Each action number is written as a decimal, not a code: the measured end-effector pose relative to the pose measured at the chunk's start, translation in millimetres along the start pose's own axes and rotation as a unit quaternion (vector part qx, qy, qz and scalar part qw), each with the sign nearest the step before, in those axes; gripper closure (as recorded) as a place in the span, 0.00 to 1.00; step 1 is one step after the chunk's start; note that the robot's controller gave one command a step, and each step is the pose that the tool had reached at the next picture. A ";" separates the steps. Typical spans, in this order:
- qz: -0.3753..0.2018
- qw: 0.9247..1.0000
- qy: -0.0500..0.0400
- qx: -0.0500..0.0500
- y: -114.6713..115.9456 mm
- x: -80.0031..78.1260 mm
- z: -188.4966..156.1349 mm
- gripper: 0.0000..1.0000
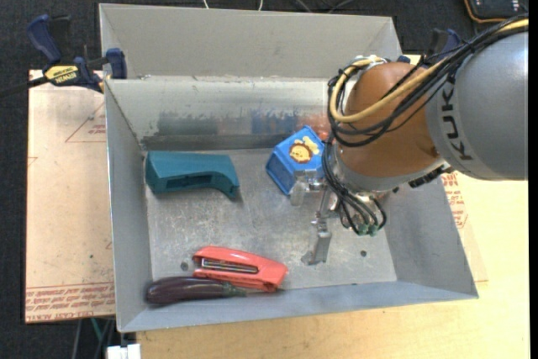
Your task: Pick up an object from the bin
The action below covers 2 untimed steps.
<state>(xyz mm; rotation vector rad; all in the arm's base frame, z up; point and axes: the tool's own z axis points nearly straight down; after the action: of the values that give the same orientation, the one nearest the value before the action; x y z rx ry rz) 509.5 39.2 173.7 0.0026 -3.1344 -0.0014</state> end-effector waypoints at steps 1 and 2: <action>0.001 1.000 -0.003 0.000 -0.3 -1.7 -3.3 0.00; -0.031 1.000 0.000 -0.001 108.7 1.2 105.3 0.00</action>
Offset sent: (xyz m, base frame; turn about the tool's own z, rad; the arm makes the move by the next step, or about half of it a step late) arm -0.0009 0.1034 -0.1037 -0.0532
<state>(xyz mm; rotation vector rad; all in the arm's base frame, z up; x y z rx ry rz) 507.3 147.9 68.5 0.1010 -3.1322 -0.0061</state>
